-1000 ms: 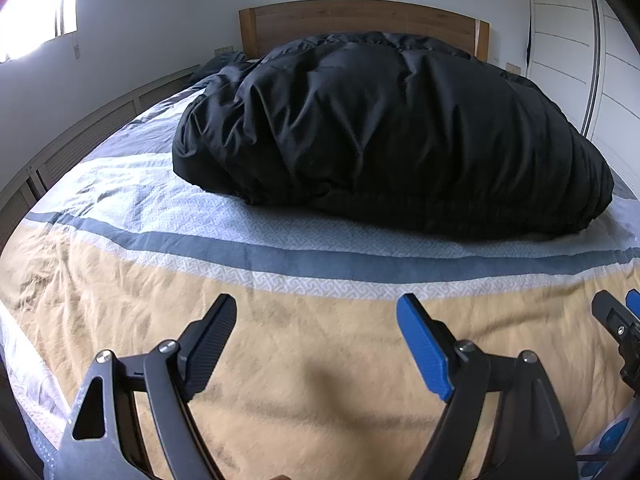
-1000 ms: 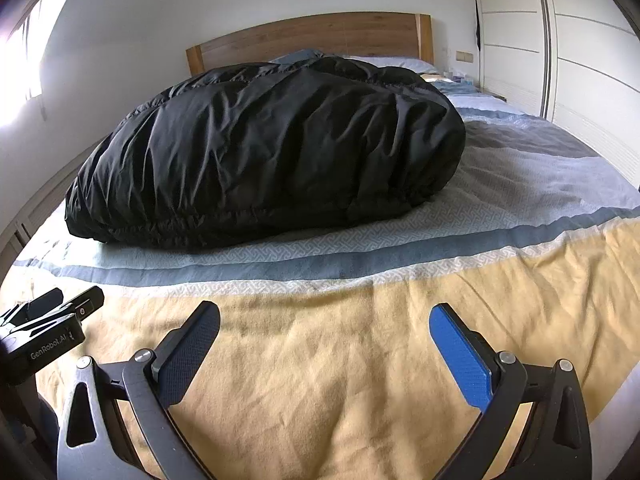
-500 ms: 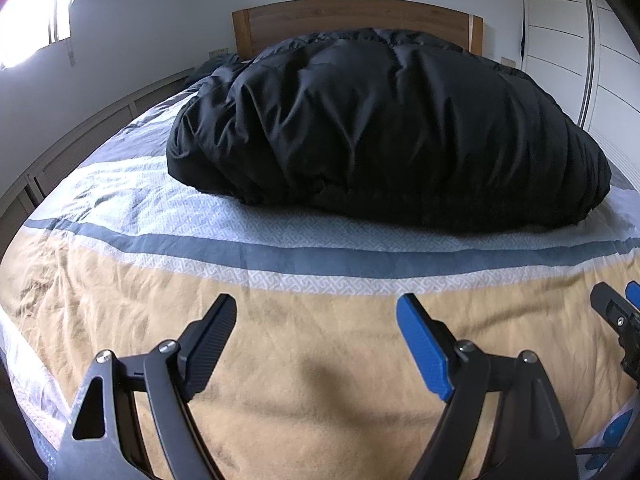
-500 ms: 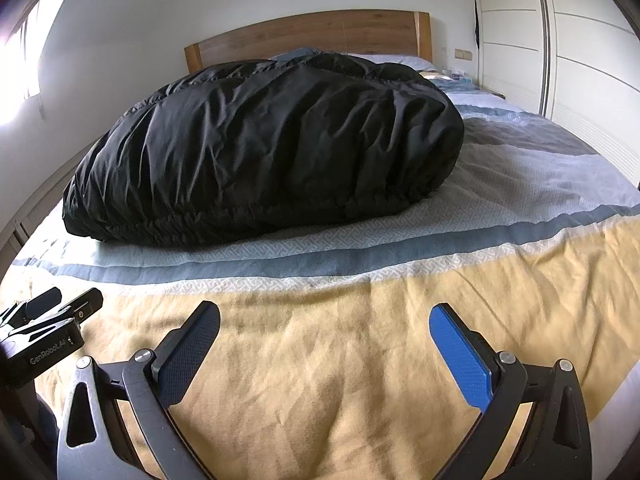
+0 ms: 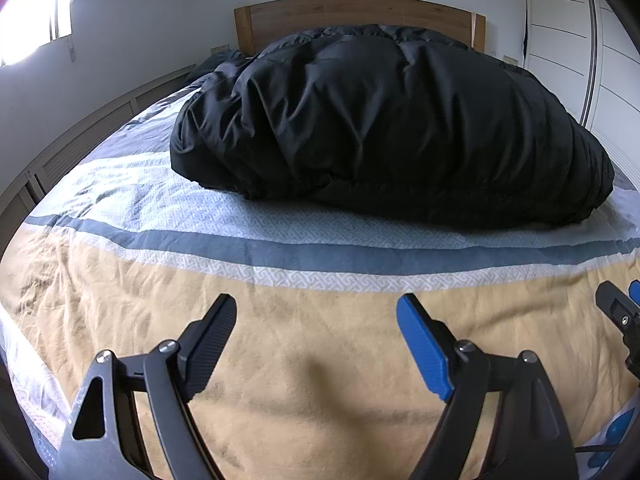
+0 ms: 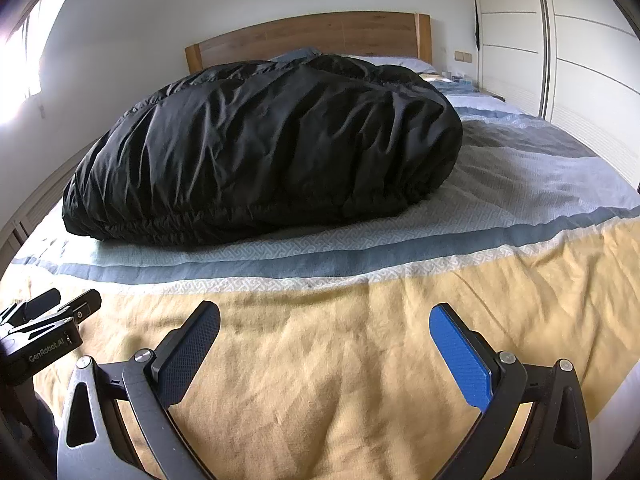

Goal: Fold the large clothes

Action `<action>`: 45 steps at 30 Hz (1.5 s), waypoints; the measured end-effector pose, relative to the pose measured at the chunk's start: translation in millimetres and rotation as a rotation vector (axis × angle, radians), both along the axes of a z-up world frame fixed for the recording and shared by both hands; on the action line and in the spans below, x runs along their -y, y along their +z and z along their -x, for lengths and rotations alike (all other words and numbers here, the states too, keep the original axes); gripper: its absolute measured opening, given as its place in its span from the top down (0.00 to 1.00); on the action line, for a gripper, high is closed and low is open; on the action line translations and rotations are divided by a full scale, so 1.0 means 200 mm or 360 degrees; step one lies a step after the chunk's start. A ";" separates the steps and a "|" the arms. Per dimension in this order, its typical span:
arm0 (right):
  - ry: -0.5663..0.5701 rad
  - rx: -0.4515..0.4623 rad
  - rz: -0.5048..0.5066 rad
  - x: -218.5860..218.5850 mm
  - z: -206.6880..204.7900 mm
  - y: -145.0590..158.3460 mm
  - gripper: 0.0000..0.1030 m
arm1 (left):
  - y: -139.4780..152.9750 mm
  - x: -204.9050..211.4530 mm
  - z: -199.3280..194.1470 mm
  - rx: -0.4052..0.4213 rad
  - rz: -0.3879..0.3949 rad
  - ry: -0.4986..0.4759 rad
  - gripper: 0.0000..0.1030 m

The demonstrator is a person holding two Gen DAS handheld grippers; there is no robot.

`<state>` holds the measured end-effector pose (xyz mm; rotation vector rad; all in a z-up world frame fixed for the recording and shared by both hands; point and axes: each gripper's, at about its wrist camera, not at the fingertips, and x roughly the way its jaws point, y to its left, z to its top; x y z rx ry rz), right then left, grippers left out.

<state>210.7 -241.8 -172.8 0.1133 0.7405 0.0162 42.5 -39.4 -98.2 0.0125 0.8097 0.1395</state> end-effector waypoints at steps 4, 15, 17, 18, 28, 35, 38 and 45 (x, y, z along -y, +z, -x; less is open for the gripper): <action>-0.0002 -0.0001 0.0000 0.00 0.00 0.00 0.00 | 0.00 0.00 0.00 -0.0002 0.0001 0.0000 0.20; -0.0004 -0.0002 0.0000 0.00 0.00 0.00 0.00 | 0.00 0.00 0.00 -0.0004 -0.0005 -0.0003 0.20; -0.0003 -0.0001 0.0001 0.00 0.00 0.00 0.00 | 0.00 0.00 0.00 -0.0005 -0.0004 -0.0002 0.20; -0.0002 -0.0001 0.0003 0.00 0.00 0.00 0.00 | 0.00 0.00 0.00 -0.0006 -0.0003 -0.0002 0.20; -0.0004 -0.0001 0.0004 0.00 0.00 0.00 0.00 | -0.01 -0.01 0.01 -0.0007 -0.0006 -0.0007 0.20; -0.0004 -0.0001 0.0003 0.00 0.00 0.00 0.00 | -0.01 -0.01 0.01 -0.0011 -0.0013 -0.0014 0.20; -0.0005 -0.0002 0.0004 0.00 0.00 0.00 0.00 | -0.01 -0.01 0.01 -0.0013 -0.0015 -0.0021 0.20; 0.0004 -0.0007 0.0017 -0.01 0.00 -0.01 0.00 | -0.01 -0.01 0.00 -0.0020 -0.0003 -0.0023 0.20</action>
